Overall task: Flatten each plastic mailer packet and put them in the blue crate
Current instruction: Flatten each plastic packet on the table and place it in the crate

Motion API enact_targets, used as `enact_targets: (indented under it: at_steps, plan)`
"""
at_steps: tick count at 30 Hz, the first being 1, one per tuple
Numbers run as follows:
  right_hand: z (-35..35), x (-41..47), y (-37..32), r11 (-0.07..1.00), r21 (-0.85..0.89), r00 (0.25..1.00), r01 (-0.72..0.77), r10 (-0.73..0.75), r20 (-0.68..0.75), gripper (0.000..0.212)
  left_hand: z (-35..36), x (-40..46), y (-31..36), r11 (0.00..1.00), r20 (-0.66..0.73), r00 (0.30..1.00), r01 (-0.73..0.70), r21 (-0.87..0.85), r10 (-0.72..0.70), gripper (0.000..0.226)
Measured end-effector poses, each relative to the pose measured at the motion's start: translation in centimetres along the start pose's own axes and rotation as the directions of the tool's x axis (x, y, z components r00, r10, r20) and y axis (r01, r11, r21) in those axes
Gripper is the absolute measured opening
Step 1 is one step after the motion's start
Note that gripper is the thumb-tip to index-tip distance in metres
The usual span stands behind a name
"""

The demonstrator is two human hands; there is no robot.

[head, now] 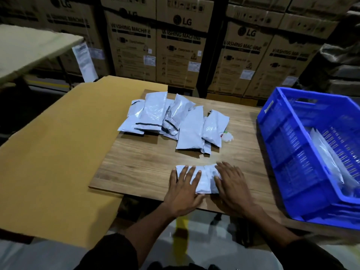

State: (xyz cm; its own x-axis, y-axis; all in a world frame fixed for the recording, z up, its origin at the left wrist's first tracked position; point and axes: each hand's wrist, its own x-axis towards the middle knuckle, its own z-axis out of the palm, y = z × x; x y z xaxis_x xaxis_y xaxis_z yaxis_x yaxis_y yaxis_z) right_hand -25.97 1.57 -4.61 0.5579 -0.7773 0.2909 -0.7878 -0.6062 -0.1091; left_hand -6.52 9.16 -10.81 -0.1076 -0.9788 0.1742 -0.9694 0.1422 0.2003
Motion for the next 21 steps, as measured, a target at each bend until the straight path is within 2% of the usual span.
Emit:
enact_targets:
  at_steps: [3, 10, 13, 16, 21]
  plan:
    - [0.9, -2.0, 1.0, 0.999, 0.042, 0.996, -0.001, -0.003, 0.093, 0.064, -0.7, 0.6, 2.7, 0.999, -0.013, 0.999, -0.033, -0.005, 0.033, 0.072]
    - [0.4, -3.2, 2.2, 0.997, 0.073, 0.992, -0.023, 0.013, 0.125, 0.049, -1.8, 3.1, 6.9, 0.999, -0.036, 0.999, -0.026, 0.032, 0.027, 0.054]
    - [0.8, -2.9, 2.0, 0.997, 0.076, 0.983, -0.001, -0.013, 0.185, 0.053, -0.8, 2.9, 6.2, 0.997, -0.011, 1.0, -0.007, 0.07, 0.007, 0.054]
    - [1.6, -2.6, 1.6, 0.999, 0.052, 0.969, 0.009, -0.022, 0.245, 0.056, -0.6, 2.7, 4.9, 0.995, -0.005, 0.997, 0.075, 0.063, -0.075, 0.054]
    - [2.5, -2.8, 1.9, 1.0, 0.008, 0.962, 0.013, -0.014, 0.273, 0.058, -0.2, 2.2, 4.8, 0.992, -0.036, 0.994, 0.106, 0.064, -0.104, 0.058]
